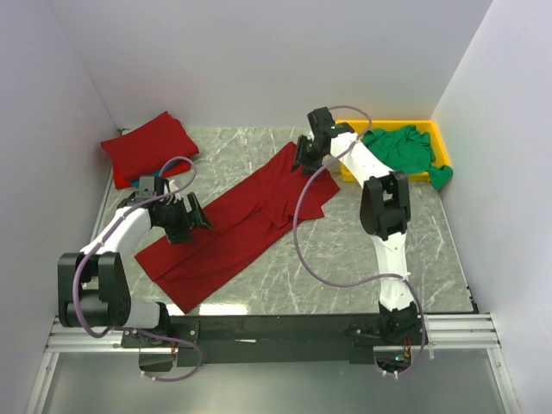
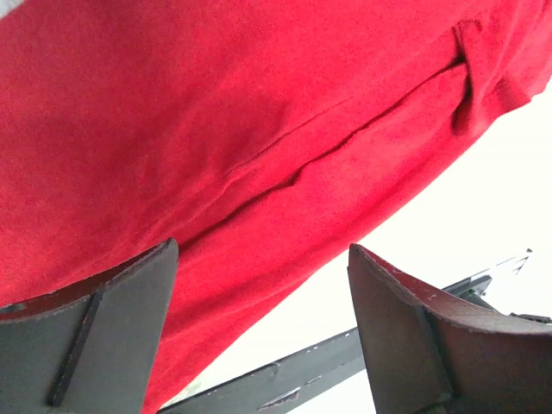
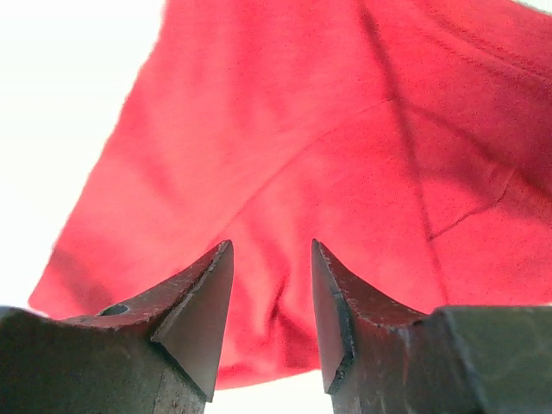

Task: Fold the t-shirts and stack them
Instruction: Fold the tshirt

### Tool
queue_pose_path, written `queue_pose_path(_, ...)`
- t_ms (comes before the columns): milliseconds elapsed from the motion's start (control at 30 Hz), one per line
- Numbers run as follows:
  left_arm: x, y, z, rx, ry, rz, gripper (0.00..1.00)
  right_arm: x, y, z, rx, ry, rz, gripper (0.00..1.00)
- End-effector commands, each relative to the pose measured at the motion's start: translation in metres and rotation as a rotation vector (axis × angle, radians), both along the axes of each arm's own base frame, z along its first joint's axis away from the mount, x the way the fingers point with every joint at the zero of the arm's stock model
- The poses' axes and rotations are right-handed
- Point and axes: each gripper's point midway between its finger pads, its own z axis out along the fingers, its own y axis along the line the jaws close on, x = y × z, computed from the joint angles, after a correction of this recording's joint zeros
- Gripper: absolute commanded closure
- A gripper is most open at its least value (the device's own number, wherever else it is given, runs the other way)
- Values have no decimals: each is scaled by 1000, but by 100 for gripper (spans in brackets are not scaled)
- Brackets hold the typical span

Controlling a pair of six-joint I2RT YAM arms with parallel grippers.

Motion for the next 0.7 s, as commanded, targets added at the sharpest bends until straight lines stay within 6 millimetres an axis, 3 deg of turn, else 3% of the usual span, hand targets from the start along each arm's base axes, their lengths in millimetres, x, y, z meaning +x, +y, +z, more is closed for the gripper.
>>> queue_pose_path(0, -5, -2, -2, -12, -18, 39, 15, -6, 19, 77, 98, -174, 84, 51)
queue_pose_path(133, -8, 8, -12, 33, -10, 106, 14, -40, 32, 60, 72, -106, 122, 51)
queue_pose_path(300, -1, 11, -12, 51, -35, 126, 14, -86, 51, 22, 43, -6, 145, 52)
queue_pose_path(467, 3, 16, -14, 74, -60, 145, 14, -106, 56, -4, 52, 50, 123, 52)
queue_pose_path(667, 0, 20, -32, 97, -15, 159, 14, -112, 48, -29, 4, 120, 87, 52)
